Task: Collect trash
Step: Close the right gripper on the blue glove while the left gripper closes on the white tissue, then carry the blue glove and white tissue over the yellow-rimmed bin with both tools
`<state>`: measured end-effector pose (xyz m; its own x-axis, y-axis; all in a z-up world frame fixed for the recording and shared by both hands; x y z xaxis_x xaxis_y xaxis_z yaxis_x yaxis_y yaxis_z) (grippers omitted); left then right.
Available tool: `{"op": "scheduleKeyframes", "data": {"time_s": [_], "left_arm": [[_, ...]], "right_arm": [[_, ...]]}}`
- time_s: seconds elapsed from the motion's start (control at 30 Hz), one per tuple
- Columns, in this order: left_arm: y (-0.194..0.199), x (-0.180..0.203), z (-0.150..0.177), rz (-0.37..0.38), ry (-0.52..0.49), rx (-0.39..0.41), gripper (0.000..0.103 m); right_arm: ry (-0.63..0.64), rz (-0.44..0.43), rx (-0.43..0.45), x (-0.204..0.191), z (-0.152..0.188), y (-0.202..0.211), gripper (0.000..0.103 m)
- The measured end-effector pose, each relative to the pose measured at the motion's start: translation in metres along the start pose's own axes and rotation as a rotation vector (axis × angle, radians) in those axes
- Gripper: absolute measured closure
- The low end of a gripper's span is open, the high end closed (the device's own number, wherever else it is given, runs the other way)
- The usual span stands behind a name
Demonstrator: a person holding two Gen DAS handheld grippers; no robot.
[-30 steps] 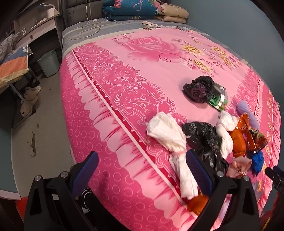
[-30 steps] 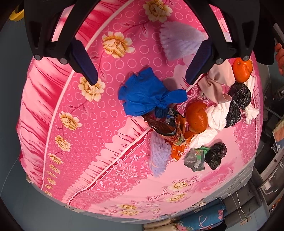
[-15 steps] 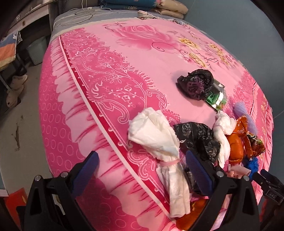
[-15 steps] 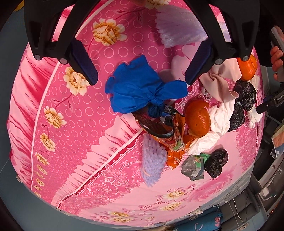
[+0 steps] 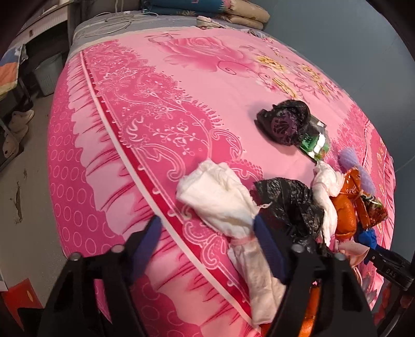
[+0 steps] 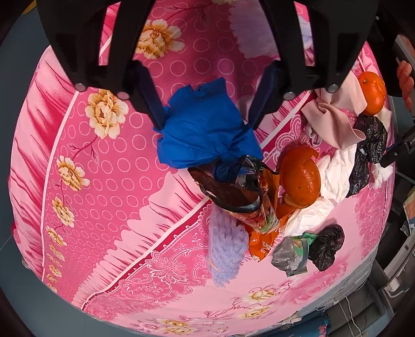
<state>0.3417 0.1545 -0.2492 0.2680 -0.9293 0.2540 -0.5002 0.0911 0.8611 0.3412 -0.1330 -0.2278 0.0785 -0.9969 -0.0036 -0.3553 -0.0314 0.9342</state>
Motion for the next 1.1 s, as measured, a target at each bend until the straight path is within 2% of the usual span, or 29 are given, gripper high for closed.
{"op": "scheduleKeyframes", "data": {"time_s": [0.1,0.13,0.17,0.2,0.23,0.33,0.43,0.67,1.1], "left_arm": [[0.002,-0.002,-0.001,0.054,0.01,-0.003,0.07],[0.002,0.0,-0.001,0.072,0.003,-0.004,0.083],[0.003,0.001,0.0,0.079,-0.001,-0.003,0.087],[0.005,0.003,0.001,0.085,-0.005,0.003,0.097],[0.009,0.006,0.002,0.098,-0.016,0.014,0.1],[0.014,0.013,0.004,0.094,-0.055,0.038,0.101],[0.017,0.011,0.005,0.163,-0.033,0.044,0.102],[0.039,0.003,0.004,0.263,-0.006,0.097,0.102],[0.108,0.015,0.014,0.315,-0.062,0.208,0.102]], "right_arm": [[0.004,0.006,-0.002,-0.002,-0.001,-0.001,0.06],[0.009,0.016,-0.001,-0.004,-0.001,-0.001,0.063],[0.012,0.021,0.004,-0.005,-0.002,0.0,0.069],[0.015,0.021,0.009,-0.007,-0.002,0.002,0.074],[0.017,0.017,0.02,-0.008,-0.003,0.005,0.076],[0.036,0.024,0.031,-0.013,-0.002,0.01,0.08],[0.026,0.019,0.037,-0.013,0.001,0.013,0.082],[-0.006,-0.015,0.092,-0.011,0.009,0.037,0.085],[-0.06,-0.119,0.22,-0.003,0.043,0.12,0.085]]}}
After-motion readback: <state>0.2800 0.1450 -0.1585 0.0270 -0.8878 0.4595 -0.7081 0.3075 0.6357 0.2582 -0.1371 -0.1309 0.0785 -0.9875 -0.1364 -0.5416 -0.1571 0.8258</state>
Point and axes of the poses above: each gripper's, at about its wrist camera, not at the fingertips, and y roughly against the way its jaws point, x to its right, z to its underside, the point moved 2 cm from there along -y, roughly the way its jaws point
